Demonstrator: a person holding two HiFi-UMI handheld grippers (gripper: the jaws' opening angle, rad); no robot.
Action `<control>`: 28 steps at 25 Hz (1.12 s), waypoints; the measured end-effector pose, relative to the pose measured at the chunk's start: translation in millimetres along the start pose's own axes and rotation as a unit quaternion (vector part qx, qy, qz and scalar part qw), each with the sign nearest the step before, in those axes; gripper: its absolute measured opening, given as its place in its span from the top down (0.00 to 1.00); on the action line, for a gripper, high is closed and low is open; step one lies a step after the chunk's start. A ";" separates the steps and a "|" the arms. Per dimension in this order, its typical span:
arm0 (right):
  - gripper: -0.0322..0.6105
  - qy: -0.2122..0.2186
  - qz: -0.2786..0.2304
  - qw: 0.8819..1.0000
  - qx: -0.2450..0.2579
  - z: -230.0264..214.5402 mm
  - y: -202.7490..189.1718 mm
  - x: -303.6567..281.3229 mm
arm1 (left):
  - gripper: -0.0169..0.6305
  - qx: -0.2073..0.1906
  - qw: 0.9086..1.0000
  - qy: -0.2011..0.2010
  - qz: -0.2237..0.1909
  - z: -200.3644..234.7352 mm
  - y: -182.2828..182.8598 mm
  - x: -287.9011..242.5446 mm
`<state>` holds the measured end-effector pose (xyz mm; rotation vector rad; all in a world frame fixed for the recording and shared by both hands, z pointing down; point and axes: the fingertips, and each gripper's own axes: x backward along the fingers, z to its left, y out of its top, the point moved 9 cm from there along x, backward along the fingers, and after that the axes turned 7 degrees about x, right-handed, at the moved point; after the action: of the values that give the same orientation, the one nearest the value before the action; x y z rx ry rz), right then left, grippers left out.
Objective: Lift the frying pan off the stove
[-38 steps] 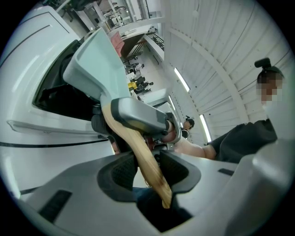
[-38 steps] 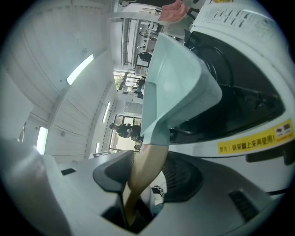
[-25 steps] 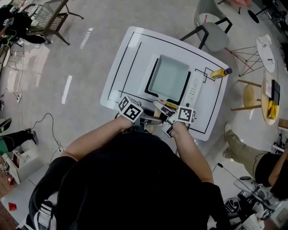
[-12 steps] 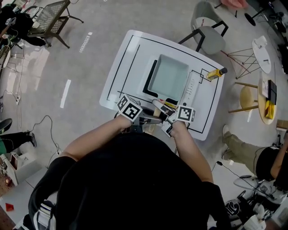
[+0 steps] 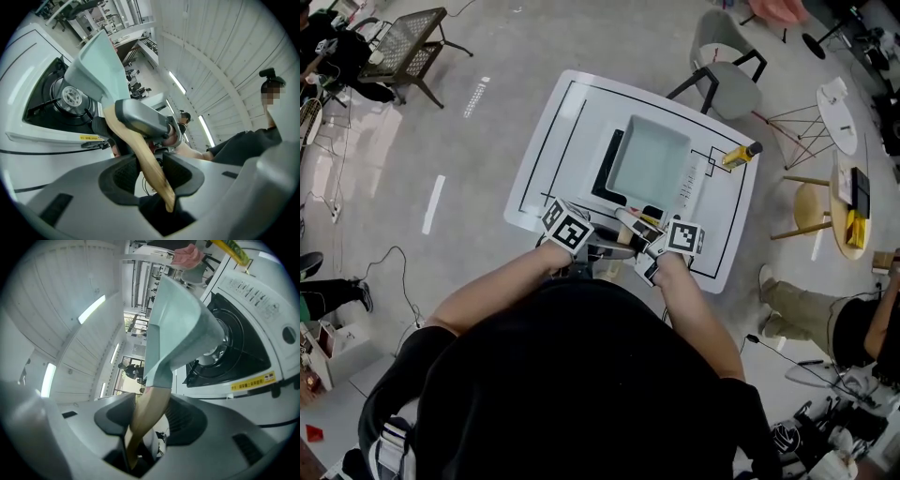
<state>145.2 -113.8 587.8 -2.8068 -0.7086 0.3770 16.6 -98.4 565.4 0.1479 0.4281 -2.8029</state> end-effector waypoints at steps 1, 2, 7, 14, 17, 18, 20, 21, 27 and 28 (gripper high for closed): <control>0.64 -0.001 0.000 1.000 0.000 1.2 0.1 0.7 | 0.73 -0.001 1.000 0.000 -0.001 -1.3 0.1 -0.1; 0.64 0.001 0.000 1.000 0.003 2.6 0.7 0.9 | 0.73 -0.002 1.000 0.000 -0.002 -2.3 0.2 -0.3; 0.64 0.005 0.000 1.000 0.012 7.5 0.6 2.9 | 0.73 -0.006 1.000 0.000 -0.006 -7.5 -1.6 -0.6; 0.64 0.007 -0.003 1.000 0.013 15.9 -5.1 6.3 | 0.73 -0.009 1.000 -0.004 -0.012 -14.5 -8.1 -0.4; 0.64 0.000 -0.007 1.000 0.010 17.8 -7.4 8.8 | 0.73 -0.014 1.000 -0.002 -0.015 -15.9 -9.9 1.0; 0.64 0.001 -0.007 1.000 0.013 19.1 -7.5 9.5 | 0.73 -0.015 1.000 -0.004 -0.015 -17.7 -10.5 0.9; 0.64 0.005 -0.006 0.999 0.031 22.1 -6.3 10.4 | 0.73 -0.017 1.000 -0.007 -0.017 -21.7 -11.7 0.5; 0.64 0.006 -0.005 0.999 0.039 23.5 -5.9 10.6 | 0.73 -0.018 1.000 -0.008 -0.017 -22.9 -12.4 0.8; 0.64 0.002 -0.007 1.000 0.021 27.5 -14.7 12.6 | 0.73 -0.023 1.000 -0.008 -0.018 -26.6 -18.4 0.9; 0.64 0.003 -0.007 1.000 0.021 28.4 -15.7 13.3 | 0.73 -0.023 1.000 -0.007 -0.019 -27.1 -19.7 0.8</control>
<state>141.3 -89.5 562.8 -2.7609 -0.7105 0.3778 11.2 -72.4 545.0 0.1113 0.4967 -2.8263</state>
